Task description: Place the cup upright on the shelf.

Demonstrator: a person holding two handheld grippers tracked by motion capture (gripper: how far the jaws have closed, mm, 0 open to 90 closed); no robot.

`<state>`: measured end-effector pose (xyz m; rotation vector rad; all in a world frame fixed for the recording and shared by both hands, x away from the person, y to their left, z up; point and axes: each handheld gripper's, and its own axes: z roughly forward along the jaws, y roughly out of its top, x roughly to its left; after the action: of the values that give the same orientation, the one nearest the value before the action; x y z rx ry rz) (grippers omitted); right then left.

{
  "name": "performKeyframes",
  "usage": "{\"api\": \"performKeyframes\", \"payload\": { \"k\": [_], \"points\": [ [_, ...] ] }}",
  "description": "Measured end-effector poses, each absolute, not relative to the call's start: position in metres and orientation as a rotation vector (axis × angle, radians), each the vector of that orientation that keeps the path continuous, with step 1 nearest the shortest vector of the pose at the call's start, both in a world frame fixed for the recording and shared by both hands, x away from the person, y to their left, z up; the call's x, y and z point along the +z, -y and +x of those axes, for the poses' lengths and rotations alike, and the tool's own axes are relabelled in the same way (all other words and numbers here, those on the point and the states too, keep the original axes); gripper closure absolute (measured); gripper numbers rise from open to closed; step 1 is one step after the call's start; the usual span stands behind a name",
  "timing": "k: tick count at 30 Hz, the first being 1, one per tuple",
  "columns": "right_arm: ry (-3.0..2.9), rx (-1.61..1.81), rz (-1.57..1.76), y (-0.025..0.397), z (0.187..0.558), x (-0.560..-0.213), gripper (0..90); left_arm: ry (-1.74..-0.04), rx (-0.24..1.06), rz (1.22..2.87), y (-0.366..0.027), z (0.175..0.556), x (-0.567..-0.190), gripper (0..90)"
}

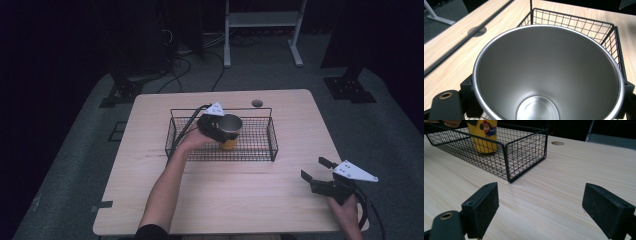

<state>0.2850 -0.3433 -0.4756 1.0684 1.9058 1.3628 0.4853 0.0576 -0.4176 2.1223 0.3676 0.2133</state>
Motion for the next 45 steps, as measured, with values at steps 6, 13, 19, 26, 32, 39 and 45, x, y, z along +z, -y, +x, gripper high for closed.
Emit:
{"api": "performKeyframes", "payload": {
  "k": [6, 13, 19, 26, 32, 39, 45],
  "points": [
    [-1.904, 1.367, 1.068, 0.344, 0.285, -0.476, 12.8, -0.366, 0.219, 2.149, -0.056, 0.485, -0.421, 11.8],
    [-1.904, 1.365, 1.069, 0.344, 0.285, -0.476, 12.8, -0.357, 0.236, 2.159, -0.058, 0.485, -0.419, 9.2],
    [-1.904, 1.367, 1.070, 0.344, 0.285, -0.476, 12.9, -0.351, 0.257, 2.162, -0.058, 0.484, -0.418, 7.8],
    [-1.903, 1.368, 1.071, 0.344, 0.285, -0.476, 12.9, -0.349, 0.272, 2.163, -0.058, 0.483, -0.417, 5.3],
    [-1.903, 1.368, 1.071, 0.344, 0.285, -0.476, 12.9, -0.354, 0.274, 2.163, -0.058, 0.483, -0.415, 2.0],
    [-1.903, 1.368, 1.070, 0.344, 0.285, -0.476, 12.8, -0.349, 0.275, 2.167, -0.055, 0.483, -0.411, 0.0],
    [-1.903, 1.370, 1.068, 0.344, 0.285, -0.475, 12.8, -0.333, 0.280, 2.164, -0.053, 0.482, -0.407, 0.0]
  ]
}}
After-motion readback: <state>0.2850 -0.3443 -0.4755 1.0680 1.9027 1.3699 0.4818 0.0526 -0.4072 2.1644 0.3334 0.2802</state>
